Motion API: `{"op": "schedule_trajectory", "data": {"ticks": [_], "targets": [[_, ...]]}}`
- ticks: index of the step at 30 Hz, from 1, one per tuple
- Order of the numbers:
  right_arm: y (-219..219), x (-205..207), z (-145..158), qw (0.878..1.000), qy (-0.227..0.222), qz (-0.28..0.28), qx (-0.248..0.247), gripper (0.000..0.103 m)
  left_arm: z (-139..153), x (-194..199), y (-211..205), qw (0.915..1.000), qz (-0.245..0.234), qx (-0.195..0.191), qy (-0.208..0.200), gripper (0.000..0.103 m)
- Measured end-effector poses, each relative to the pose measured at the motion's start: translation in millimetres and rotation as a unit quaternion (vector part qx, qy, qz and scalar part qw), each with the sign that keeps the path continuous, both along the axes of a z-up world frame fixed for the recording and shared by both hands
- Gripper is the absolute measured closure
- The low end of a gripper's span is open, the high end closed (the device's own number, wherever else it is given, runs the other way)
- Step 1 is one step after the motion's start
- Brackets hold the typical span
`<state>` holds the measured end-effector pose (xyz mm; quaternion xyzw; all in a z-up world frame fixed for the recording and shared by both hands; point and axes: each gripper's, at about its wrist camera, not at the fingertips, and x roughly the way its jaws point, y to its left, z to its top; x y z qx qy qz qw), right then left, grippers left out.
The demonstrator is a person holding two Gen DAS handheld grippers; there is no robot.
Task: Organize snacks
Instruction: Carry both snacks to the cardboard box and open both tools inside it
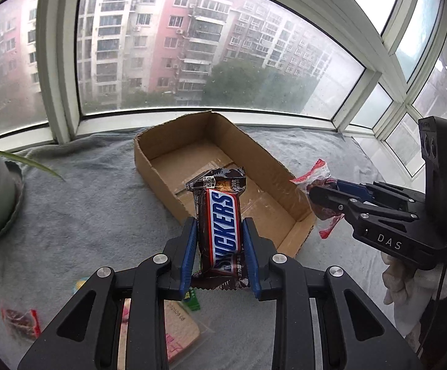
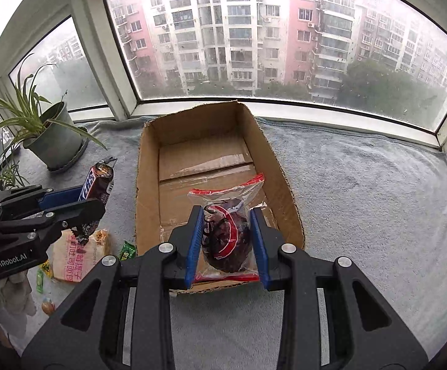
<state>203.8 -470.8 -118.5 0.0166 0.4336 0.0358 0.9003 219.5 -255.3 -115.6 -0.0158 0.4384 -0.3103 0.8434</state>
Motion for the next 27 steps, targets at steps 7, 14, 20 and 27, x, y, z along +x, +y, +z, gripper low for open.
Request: {"op": "schedule_trajectory", "data": {"ticks": [7,14,20,27], "targets": [[-15.8,19.6,-20.9,1.000,0.019,-0.011,-0.002,0.071,-19.9,12.9,-28.6,0.9996,-0.020,0.011,0.017,0.076],[-21.8,28.5,-34.7,0.999,0.031,-0.011,0.006,0.071,-32.5,18.8,-42.0,0.9991,-0.027,0.018,0.028,0.076],[-21.5,28.7,-30.5,1.000,0.018,-0.022,-0.006,0.045,-37.0,21.3,-43.6,0.9984,-0.033,0.022,0.040,0.072],[-16.6,21.4,-21.7,1.000,0.012,-0.015,0.003,0.044,-30.4,19.1,-33.0,0.9989,-0.024,0.026,0.030,0.064]]}}
